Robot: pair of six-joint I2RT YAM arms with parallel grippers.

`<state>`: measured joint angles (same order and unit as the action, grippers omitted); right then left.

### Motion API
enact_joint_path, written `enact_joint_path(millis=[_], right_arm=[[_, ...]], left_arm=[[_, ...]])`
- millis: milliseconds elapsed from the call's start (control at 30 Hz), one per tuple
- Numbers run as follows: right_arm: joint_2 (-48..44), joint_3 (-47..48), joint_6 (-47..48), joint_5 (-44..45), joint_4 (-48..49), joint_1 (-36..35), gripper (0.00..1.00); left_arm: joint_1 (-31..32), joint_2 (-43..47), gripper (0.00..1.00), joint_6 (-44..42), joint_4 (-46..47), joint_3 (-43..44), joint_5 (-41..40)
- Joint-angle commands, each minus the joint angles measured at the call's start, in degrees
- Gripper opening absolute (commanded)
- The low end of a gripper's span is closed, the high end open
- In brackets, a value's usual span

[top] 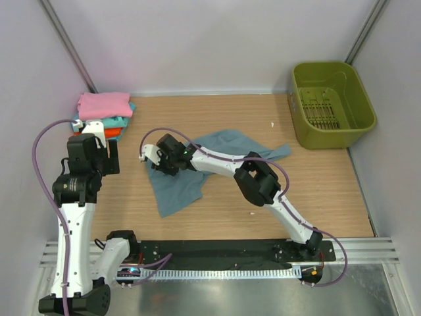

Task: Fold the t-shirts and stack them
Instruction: Flatten the tshirt out

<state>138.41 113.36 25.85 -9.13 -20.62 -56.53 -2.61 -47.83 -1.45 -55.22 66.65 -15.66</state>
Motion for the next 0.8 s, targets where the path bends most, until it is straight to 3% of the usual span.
enact_joint_path(millis=[0, 167, 533, 767], right_arm=[[-1.74, 0.02, 2.28, -1.77, -1.43, -0.07, 0.28], [-4.37, -0.77, 3.68, -3.27, -3.55, 0.28, 0.02], [-17.90, 0.89, 6.14, 1.38, -3.19, 2.48, 0.01], [-27.21, 10.74, 4.66, 6.04, -9.08, 6.95, 0.02]], left_arm=[[-0.55, 0.55, 0.79, 1.19, 0.64, 0.41, 0.90], [-0.64, 0.90, 0.79, 1.19, 1.17, 0.15, 1.16], [-0.82, 1.78, 0.79, 3.21, 2.05, -0.21, 0.72], [-0.73, 0.99, 0.79, 4.61, 4.15, -1.43, 2.12]])
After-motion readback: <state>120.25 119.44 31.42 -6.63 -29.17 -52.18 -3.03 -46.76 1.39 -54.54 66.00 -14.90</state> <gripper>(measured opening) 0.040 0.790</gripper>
